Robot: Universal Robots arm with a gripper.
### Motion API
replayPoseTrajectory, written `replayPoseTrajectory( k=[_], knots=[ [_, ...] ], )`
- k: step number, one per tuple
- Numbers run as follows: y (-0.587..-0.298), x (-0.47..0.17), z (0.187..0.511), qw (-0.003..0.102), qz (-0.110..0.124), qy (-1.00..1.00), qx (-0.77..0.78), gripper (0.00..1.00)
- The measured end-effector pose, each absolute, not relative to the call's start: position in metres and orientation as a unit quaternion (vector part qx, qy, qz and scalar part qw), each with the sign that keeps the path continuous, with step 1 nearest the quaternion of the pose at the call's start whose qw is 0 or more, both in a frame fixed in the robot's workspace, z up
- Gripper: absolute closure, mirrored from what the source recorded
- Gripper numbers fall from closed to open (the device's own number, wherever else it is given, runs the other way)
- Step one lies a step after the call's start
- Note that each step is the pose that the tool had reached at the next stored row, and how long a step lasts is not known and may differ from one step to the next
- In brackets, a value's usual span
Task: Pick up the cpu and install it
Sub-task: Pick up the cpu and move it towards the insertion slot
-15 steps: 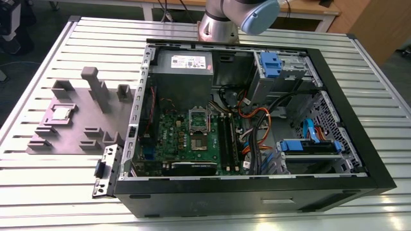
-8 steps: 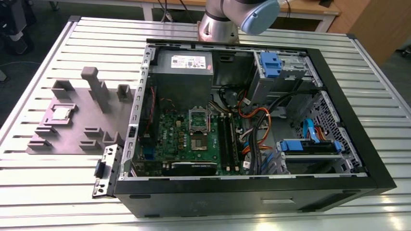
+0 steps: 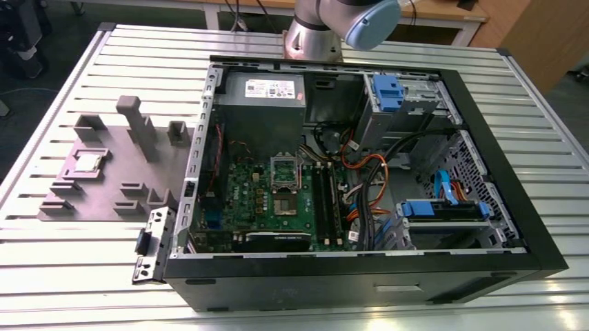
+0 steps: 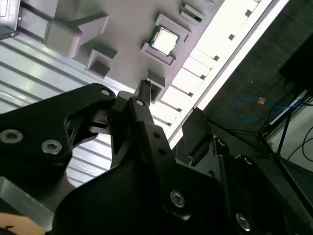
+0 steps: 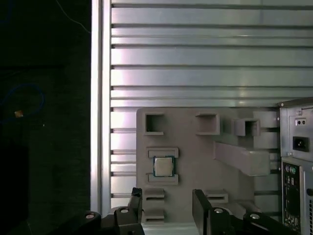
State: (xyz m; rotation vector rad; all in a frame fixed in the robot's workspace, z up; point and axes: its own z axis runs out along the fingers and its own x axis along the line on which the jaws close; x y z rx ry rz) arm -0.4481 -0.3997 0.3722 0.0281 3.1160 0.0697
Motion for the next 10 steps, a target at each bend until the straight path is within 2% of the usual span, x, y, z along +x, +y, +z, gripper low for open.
replayPoseTrajectory(
  k=[10],
  knots=[
    [-0.3997, -0.4481, 0.3660, 0.012, 0.022, 1.000, 0.006, 0.47]
  ],
)
